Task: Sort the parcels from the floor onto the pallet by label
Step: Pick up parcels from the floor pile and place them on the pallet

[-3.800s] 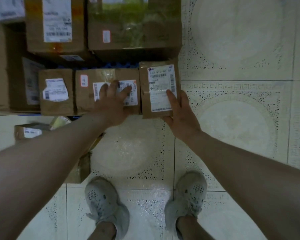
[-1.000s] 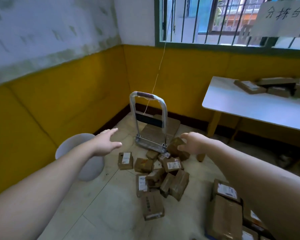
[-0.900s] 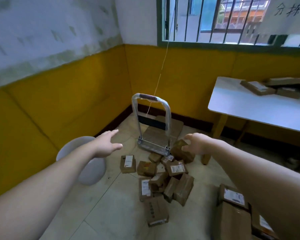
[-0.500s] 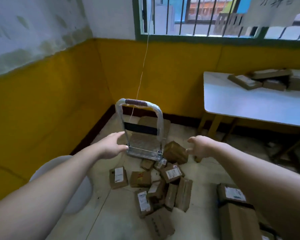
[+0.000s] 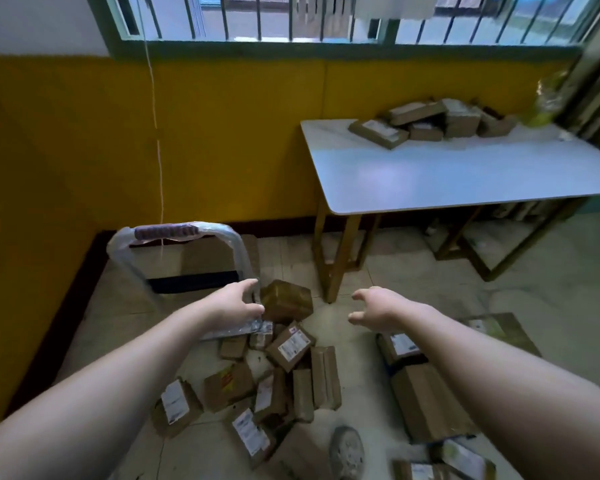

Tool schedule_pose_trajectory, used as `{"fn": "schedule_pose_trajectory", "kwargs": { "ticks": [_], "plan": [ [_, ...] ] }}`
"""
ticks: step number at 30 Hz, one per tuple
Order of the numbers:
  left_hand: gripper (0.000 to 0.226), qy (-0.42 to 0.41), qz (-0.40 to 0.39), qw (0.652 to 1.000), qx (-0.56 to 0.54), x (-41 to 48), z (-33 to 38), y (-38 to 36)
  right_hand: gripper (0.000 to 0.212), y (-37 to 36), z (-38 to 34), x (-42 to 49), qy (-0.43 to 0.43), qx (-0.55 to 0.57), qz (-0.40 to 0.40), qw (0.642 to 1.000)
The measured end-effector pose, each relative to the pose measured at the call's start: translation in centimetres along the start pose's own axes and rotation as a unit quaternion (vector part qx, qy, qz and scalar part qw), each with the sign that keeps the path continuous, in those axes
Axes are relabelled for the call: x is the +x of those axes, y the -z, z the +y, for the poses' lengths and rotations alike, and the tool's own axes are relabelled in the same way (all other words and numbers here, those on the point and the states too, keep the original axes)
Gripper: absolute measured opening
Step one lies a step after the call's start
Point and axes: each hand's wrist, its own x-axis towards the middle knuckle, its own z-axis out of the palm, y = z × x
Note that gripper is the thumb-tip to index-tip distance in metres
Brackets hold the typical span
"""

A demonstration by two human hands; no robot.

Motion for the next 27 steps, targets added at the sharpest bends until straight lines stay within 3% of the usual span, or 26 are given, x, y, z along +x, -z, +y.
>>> {"fn": "schedule_pose_trajectory", "kwargs": {
  "ticks": [11,18,27],
  "plan": [
    [0.070,0.097,-0.050,0.994,-0.013,17.9,-0.5,-6.0,0.063,-3.3,7.8,19.5,-0.050,0.101,-0.059,0.992],
    [0.070,0.097,-0.048,0.993,-0.038,30.8,-7.7,-13.1,0.066,-13.2,9.5,33.6,-0.067,0.134,-0.043,0.988],
    [0.054,0.080,0.043,0.991,-0.103,46.6,-17.7,-24.8,0.060,-27.9,12.6,51.5,-0.030,0.171,-0.005,0.985]
  ]
}}
